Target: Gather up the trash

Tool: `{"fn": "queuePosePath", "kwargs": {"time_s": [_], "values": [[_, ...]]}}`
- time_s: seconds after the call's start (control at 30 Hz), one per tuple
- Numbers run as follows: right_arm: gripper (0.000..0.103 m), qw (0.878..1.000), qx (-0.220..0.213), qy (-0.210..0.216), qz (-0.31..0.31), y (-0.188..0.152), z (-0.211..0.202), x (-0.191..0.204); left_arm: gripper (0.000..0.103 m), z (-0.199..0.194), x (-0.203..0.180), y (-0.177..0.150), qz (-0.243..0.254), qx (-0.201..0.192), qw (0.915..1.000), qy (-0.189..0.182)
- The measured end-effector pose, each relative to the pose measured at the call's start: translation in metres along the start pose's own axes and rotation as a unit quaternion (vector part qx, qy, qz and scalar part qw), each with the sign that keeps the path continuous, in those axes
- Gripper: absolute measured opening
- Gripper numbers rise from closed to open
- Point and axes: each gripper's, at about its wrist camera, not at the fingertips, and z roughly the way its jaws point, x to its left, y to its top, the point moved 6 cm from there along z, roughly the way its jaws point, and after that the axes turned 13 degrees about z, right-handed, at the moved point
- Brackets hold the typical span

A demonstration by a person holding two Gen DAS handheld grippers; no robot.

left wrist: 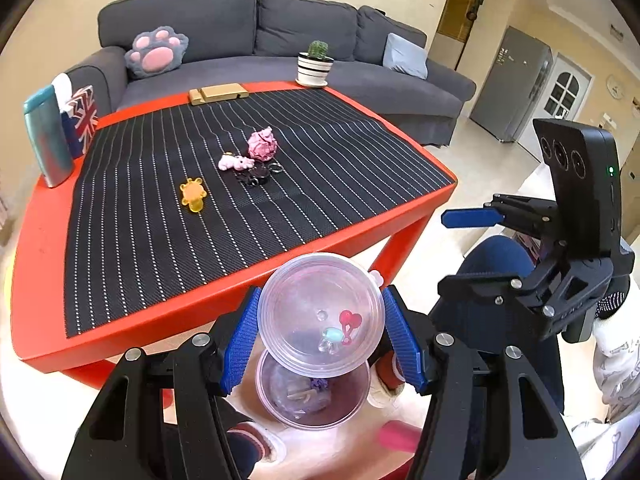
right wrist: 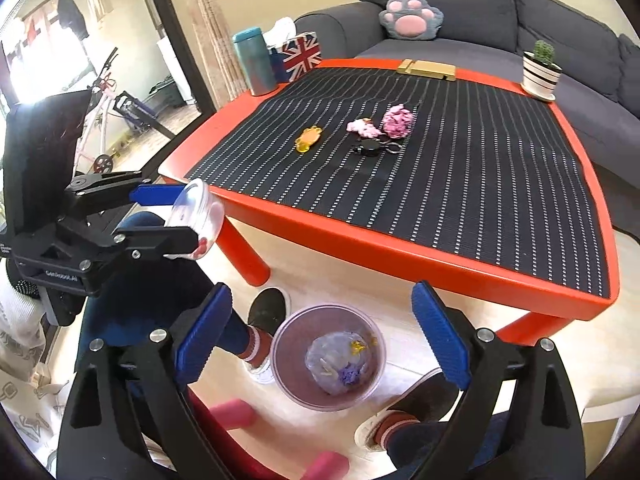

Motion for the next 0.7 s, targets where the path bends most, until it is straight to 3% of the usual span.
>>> {"fn": "queuePosePath", "kwargs": {"time_s": [0.3,0.33,0.37,0.4,0.53,0.7], "values": [[0.090,1.000,-0.011,-0.018,0.011,0.002,-0.008,-0.011,0.060,0.002,-0.012,0.003,0.014,0.001,0.9999,-0.007],[0.090,1.000,-0.014,-0.019,0.013,0.002,-0.010,-0.013,0.065,0.003,-0.012,0.004,0.013,0.001,0.9999,-0.008],[0.090,1.000,-0.015,-0.020,0.014,0.003,-0.011,-0.013,0.081,0.003,-0.012,0.004,0.011,-0.001,0.9999,-0.010],[0.091,1.000,-0.017,-0.021,0.015,0.004,-0.012,-0.014,0.088,0.002,-0.012,0.005,0.008,-0.006,0.9999,-0.010],[0.094,0.999,-0.022,-0.019,0.020,0.005,-0.015,-0.015,0.094,0.004,-0.006,0.005,-0.006,-0.006,1.0000,-0.004],[0.095,0.999,-0.019,-0.017,0.023,0.002,-0.012,-0.017,0.094,0.005,-0.002,0.002,-0.014,-0.004,0.9999,-0.001]]}}
